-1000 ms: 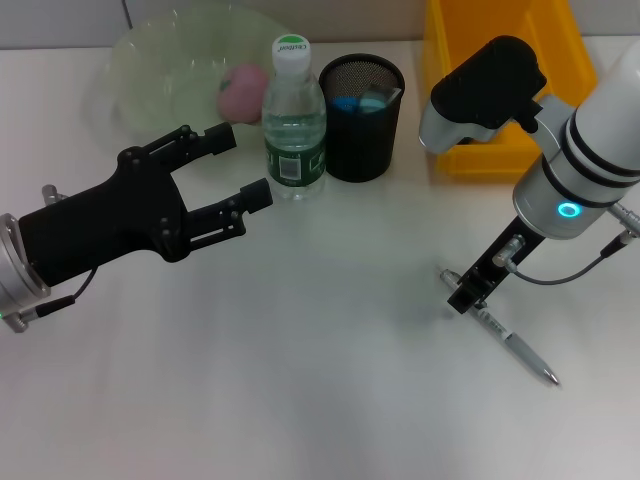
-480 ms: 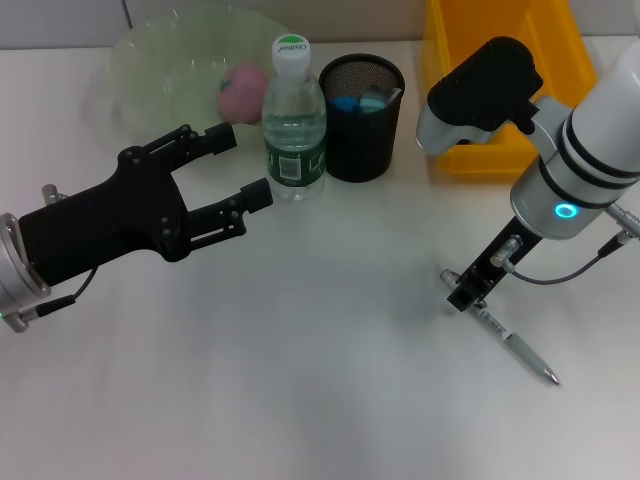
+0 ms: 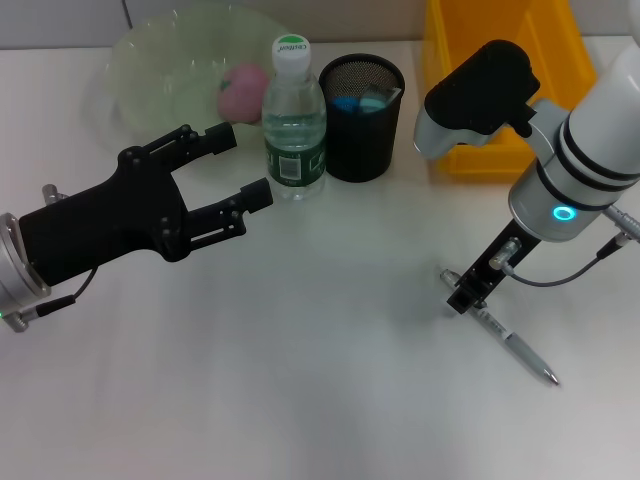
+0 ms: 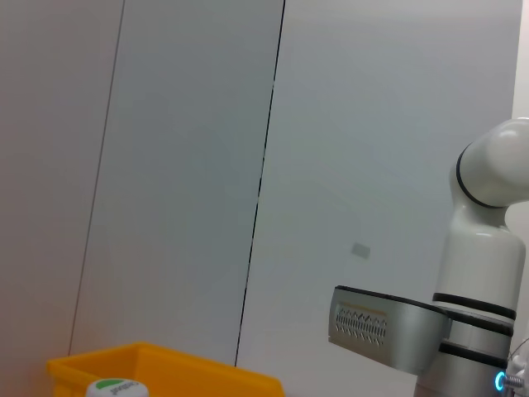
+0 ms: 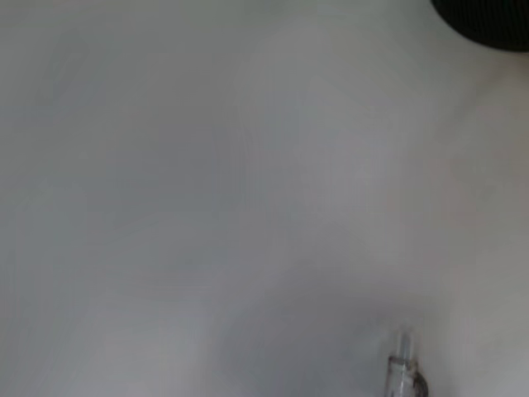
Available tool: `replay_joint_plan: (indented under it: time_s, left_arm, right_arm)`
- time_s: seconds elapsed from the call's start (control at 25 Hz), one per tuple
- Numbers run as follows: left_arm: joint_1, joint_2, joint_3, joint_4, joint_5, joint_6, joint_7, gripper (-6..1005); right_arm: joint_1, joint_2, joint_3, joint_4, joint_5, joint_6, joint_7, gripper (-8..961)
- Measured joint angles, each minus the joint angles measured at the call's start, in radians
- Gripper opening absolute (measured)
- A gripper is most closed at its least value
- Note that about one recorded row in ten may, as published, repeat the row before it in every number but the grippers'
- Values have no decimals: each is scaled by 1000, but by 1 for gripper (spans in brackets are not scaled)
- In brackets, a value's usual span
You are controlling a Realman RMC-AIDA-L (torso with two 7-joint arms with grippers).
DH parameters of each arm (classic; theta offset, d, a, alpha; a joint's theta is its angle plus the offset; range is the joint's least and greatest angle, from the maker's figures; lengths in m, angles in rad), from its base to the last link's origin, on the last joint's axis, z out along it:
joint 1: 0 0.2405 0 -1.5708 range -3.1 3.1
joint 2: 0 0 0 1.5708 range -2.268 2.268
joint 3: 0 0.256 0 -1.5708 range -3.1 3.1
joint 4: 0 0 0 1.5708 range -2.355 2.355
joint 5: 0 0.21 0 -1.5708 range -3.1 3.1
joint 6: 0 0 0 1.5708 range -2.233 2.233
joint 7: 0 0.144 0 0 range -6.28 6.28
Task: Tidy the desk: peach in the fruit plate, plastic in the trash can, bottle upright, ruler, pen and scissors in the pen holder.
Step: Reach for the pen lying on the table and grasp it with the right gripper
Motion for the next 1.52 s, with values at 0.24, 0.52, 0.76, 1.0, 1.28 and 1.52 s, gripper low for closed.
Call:
replay_joint_plan:
  time_s: [0.24, 0.52, 0.76, 1.0, 1.28, 1.52]
  left_arm:
    - [0, 0, 0, 0, 0, 0, 0, 805]
    - [0, 1, 0, 0, 0, 0, 0, 805]
    - [0, 2, 0, 0, 0, -3, 0, 805]
    - [1, 2, 0, 0, 0, -4, 1, 805]
    - [0, 2, -2, 0, 0, -6, 1, 804]
    - [0, 2, -2, 0, 0, -7, 2, 804]
  right_arm:
    - [1, 0, 0, 0, 1, 2, 1, 382]
    - [3, 0, -10, 0, 1, 2, 2, 350]
    - [3, 0, -11, 0, -1, 5, 4, 320]
    - [3, 0, -11, 0, -1, 6, 4, 300]
    - [5, 0, -11, 0, -2, 7, 4, 278]
    - [5, 0, -11, 0, -2, 7, 4, 272]
